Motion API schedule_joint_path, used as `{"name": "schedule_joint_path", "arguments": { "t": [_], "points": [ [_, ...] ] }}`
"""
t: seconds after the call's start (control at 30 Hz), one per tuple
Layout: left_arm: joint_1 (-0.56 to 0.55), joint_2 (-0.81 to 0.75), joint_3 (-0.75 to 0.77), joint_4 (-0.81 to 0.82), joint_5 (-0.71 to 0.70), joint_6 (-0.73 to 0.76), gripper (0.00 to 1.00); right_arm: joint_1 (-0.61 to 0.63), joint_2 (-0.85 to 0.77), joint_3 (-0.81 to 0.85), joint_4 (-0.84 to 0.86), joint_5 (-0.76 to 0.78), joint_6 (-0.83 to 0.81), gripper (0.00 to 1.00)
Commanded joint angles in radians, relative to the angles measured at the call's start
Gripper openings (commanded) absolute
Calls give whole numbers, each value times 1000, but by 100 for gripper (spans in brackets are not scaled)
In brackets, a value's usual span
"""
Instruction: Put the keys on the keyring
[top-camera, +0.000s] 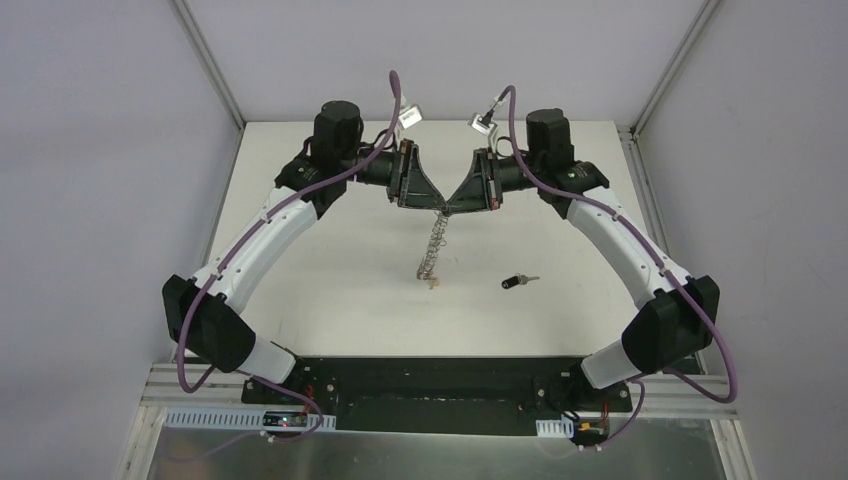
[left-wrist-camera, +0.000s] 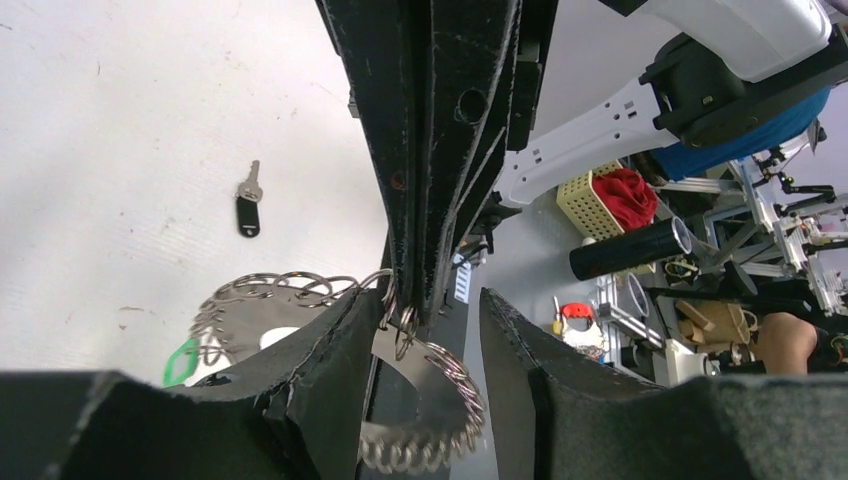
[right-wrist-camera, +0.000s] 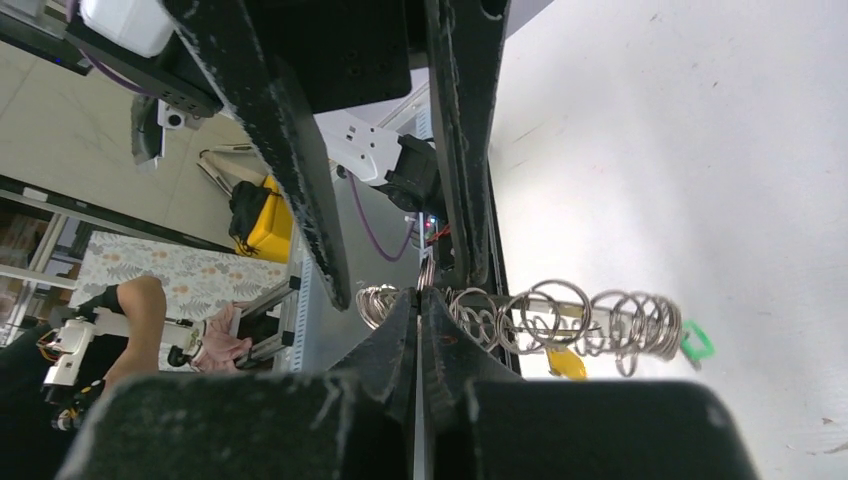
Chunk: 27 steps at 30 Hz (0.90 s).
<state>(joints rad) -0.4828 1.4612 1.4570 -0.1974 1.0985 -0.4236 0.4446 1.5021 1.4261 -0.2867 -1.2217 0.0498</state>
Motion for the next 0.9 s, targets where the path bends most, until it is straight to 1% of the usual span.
{"name": "schedule_joint_path", "arguments": {
  "t": [0.0,0.2,0.3,0.5,0.7,0.87],
  "points": [
    [9,-32,-34,154,36,-93,43,-16,-21,-10,174,-75,136,0],
    [22,-53,-79,194,29,-123,43,-31,-36,-33,217,-85,173,0],
    [28,-67,-97,194,26,-131,41,-43,-45,-48,242,-87,192,0],
    [37,-91,-129,248,23,-156,38,-58,-56,-60,248,-85,193,0],
    [41,-96,-144,266,22,-165,31,-61,-58,-64,251,-85,195,0],
    [41,-85,-156,271,17,-159,30,-63,-57,-74,304,-93,238,0]
  ]
}}
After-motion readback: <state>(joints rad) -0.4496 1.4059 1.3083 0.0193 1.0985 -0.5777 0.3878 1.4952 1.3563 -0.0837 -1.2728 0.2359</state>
